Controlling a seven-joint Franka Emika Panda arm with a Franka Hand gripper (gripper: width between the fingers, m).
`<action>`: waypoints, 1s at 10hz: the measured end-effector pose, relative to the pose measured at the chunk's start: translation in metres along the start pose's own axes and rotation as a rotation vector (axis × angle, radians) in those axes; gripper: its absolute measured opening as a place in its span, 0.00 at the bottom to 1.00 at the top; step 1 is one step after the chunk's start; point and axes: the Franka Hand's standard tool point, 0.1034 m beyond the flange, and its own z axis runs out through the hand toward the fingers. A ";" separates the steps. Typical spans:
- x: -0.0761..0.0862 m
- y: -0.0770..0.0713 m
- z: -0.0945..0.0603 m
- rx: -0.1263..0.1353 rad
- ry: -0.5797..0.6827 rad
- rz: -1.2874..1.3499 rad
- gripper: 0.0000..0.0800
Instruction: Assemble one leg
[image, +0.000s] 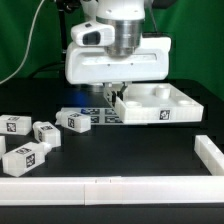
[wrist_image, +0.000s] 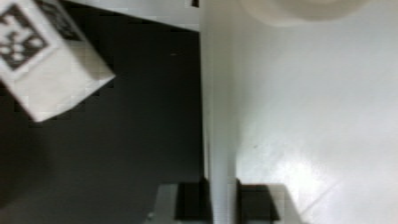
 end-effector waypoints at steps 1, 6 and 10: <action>0.003 -0.001 0.001 0.001 0.000 0.004 0.06; 0.035 0.013 -0.009 0.004 -0.042 0.019 0.06; 0.098 0.053 -0.004 0.003 -0.017 0.062 0.06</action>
Offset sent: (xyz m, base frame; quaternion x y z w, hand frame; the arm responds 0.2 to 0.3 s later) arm 0.0000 0.0000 0.0000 0.0000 0.0000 0.0000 1.0000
